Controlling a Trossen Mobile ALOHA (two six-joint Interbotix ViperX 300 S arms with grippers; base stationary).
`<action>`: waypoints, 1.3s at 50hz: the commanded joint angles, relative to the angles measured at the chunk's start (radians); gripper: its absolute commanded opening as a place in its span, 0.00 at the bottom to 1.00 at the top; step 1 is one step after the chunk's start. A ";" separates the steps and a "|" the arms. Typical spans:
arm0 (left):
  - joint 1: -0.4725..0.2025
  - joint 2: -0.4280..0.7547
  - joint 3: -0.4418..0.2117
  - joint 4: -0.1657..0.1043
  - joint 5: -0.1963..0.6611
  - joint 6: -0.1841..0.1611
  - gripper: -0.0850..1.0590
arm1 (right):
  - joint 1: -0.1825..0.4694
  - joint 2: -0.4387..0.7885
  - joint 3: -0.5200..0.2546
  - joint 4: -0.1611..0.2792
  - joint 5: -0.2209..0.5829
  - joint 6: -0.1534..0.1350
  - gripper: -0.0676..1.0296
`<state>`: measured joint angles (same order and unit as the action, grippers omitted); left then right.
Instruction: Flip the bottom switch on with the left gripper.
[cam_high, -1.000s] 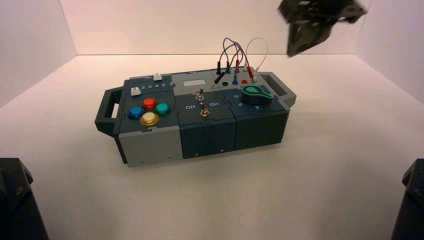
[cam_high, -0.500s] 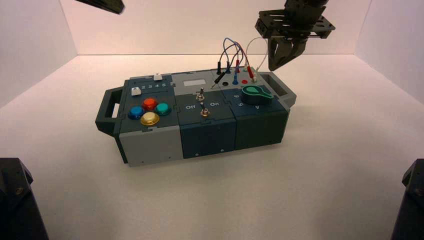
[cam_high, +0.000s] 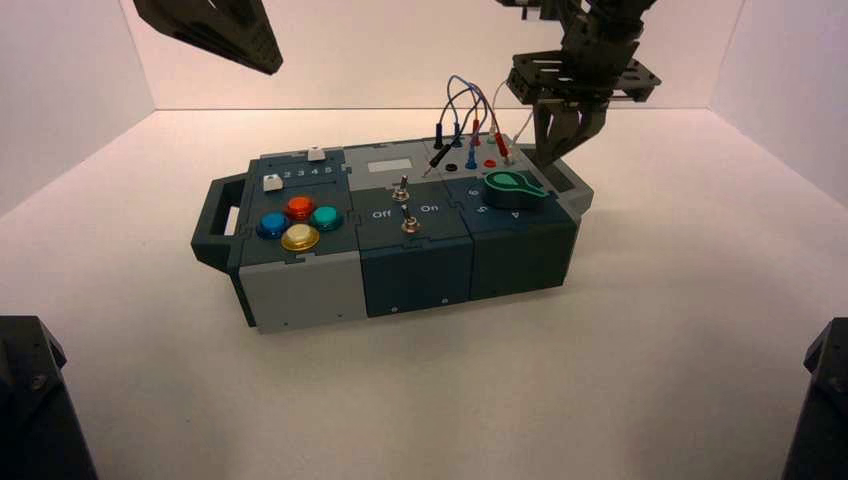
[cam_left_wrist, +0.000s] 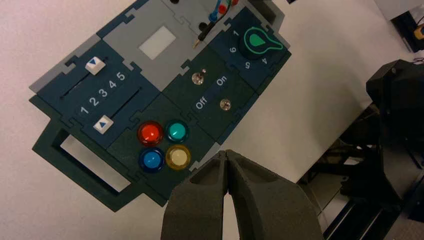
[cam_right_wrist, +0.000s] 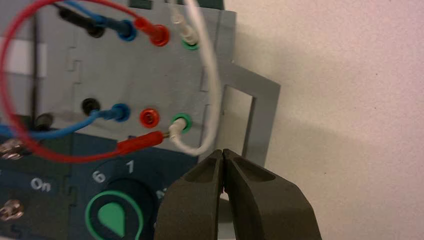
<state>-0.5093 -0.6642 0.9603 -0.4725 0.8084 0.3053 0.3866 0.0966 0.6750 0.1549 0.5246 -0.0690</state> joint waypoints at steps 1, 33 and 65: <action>-0.003 0.003 -0.035 -0.003 -0.005 -0.003 0.05 | -0.014 0.002 -0.035 -0.002 -0.002 0.000 0.04; -0.006 0.031 -0.035 -0.003 0.008 0.002 0.05 | -0.021 0.163 -0.117 -0.009 0.043 0.000 0.04; -0.072 0.189 -0.118 -0.008 0.011 -0.015 0.05 | -0.018 0.172 -0.118 -0.009 0.074 -0.005 0.04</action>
<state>-0.5691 -0.4909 0.8759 -0.4755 0.8161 0.2961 0.3682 0.2470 0.5492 0.1534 0.5921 -0.0629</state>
